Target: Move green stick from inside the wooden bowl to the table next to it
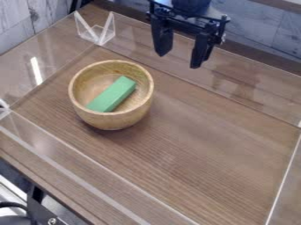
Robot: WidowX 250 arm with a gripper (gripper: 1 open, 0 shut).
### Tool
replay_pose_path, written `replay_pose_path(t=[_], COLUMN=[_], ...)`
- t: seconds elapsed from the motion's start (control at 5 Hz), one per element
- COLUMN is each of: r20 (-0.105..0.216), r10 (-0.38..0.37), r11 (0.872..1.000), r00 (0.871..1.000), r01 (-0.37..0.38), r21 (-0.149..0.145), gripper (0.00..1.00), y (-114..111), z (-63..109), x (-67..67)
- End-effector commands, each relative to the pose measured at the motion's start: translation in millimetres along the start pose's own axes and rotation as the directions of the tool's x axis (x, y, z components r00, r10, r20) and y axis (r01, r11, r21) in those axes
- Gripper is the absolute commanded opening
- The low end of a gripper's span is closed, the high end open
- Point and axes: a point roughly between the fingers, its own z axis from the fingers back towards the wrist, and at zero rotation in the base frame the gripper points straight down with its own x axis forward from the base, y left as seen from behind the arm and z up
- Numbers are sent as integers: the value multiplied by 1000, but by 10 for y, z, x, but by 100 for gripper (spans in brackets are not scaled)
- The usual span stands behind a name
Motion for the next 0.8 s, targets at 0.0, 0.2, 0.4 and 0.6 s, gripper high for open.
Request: replay_pose_path(t=[0.0, 0.2, 0.4, 0.6], r20=[-17, -28, -25, -29], r10=[-20, -37, 19, 68], r11=[1000, 999, 1000, 997], r00=[1000, 999, 1000, 997], r01=[20, 37, -18, -67], r21=[8, 17, 24, 30], gripper=[100, 100, 100, 100], y=[131, 296, 399, 428], z=[-67, -124, -78, -46], x=[30, 47, -21, -55])
